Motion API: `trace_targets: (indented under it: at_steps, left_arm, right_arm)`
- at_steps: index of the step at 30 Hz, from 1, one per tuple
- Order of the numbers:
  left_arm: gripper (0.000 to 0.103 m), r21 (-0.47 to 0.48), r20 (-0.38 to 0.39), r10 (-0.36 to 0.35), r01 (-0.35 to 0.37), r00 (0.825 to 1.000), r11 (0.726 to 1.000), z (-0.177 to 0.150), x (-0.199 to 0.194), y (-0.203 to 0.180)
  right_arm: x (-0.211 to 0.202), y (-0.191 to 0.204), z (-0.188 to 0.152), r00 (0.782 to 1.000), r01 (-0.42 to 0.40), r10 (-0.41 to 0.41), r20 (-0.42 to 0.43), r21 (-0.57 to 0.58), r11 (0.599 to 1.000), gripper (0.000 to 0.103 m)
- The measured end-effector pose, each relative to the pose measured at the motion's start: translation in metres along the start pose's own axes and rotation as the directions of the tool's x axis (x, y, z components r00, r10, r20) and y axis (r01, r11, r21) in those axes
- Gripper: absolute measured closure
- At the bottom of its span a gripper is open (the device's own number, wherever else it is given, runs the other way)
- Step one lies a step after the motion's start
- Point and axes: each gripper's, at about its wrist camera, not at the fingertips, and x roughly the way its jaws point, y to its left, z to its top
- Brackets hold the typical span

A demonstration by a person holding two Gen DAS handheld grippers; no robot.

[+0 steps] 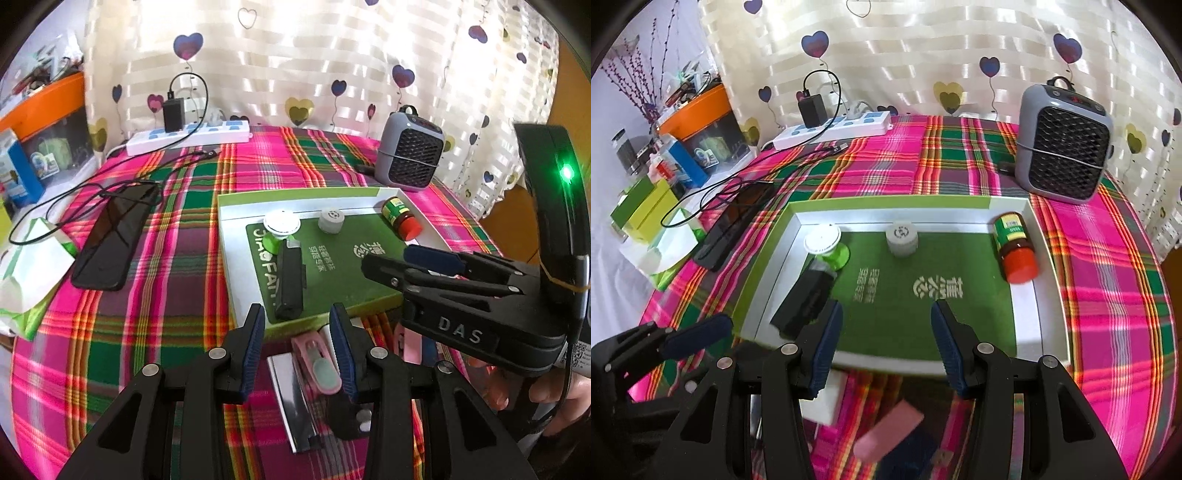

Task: Organize rigid objects
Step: 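Lower the black block into the box and open the left tool, then move both tools back toward the items lying beside the box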

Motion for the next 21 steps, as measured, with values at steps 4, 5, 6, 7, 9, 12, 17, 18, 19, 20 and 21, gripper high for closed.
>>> trace_targets:
  at_steps: [4, 5, 6, 7, 9, 12, 17, 18, 19, 20, 21]
  left_arm:
    - [0.068, -0.019, 0.014, -0.004, 0.004, 1.0, 1.0, -0.006, -0.01, 0.005]
    - [0.068, -0.027, 0.015, -0.005, 0.006, 1.0, 1.0, -0.009, -0.012, 0.007]
    - [0.068, -0.034, 0.015, -0.007, 0.007, 1.0, 0.999, -0.011, -0.013, 0.009]
    - [0.068, -0.04, 0.015, -0.009, 0.01, 1.0, 0.999, -0.014, -0.015, 0.01]
    - [0.067, -0.041, 0.008, -0.01, 0.01, 1.0, 0.999, -0.019, -0.017, 0.013]
    - [0.066, -0.042, -0.002, -0.016, 0.016, 1.0, 0.999, -0.028, -0.019, 0.015]
    - [0.064, -0.052, -0.012, -0.023, 0.023, 1.0, 0.998, -0.037, -0.021, 0.017]
    - [0.064, -0.053, -0.013, -0.025, 0.024, 1.0, 0.998, -0.038, -0.021, 0.017]
    - [0.064, -0.052, -0.016, -0.028, 0.027, 0.999, 0.998, -0.04, -0.021, 0.016]
    - [0.064, -0.052, -0.022, -0.03, 0.029, 0.999, 0.998, -0.041, -0.019, 0.016]
    - [0.064, -0.052, -0.027, -0.032, 0.031, 0.999, 0.998, -0.043, -0.019, 0.015]
  right_arm:
    - [-0.013, -0.003, -0.012, 0.999, 0.021, -0.021, 0.03, 0.004, 1.0, 0.052]
    - [-0.015, -0.004, -0.015, 0.999, 0.033, -0.033, 0.033, 0.01, 0.999, 0.052]
    - [-0.018, -0.006, -0.018, 0.998, 0.042, -0.042, 0.039, 0.015, 0.999, 0.052]
    - [-0.021, -0.008, -0.021, 0.998, 0.048, -0.049, 0.046, 0.021, 0.999, 0.052]
    - [-0.026, -0.011, -0.026, 0.996, 0.061, -0.062, 0.056, 0.029, 0.998, 0.052]
    - [-0.034, -0.016, -0.037, 0.995, 0.074, -0.076, 0.064, 0.036, 0.997, 0.052]
    - [-0.041, -0.024, -0.054, 0.993, 0.087, -0.092, 0.07, 0.071, 0.994, 0.052]
    - [-0.042, -0.024, -0.056, 0.993, 0.089, -0.094, 0.067, 0.076, 0.993, 0.052]
    - [-0.042, -0.025, -0.059, 0.994, 0.087, -0.092, 0.065, 0.082, 0.993, 0.052]
    - [-0.042, -0.026, -0.062, 0.994, 0.084, -0.09, 0.064, 0.085, 0.993, 0.052]
    - [-0.042, -0.026, -0.064, 0.994, 0.085, -0.09, 0.06, 0.087, 0.993, 0.052]
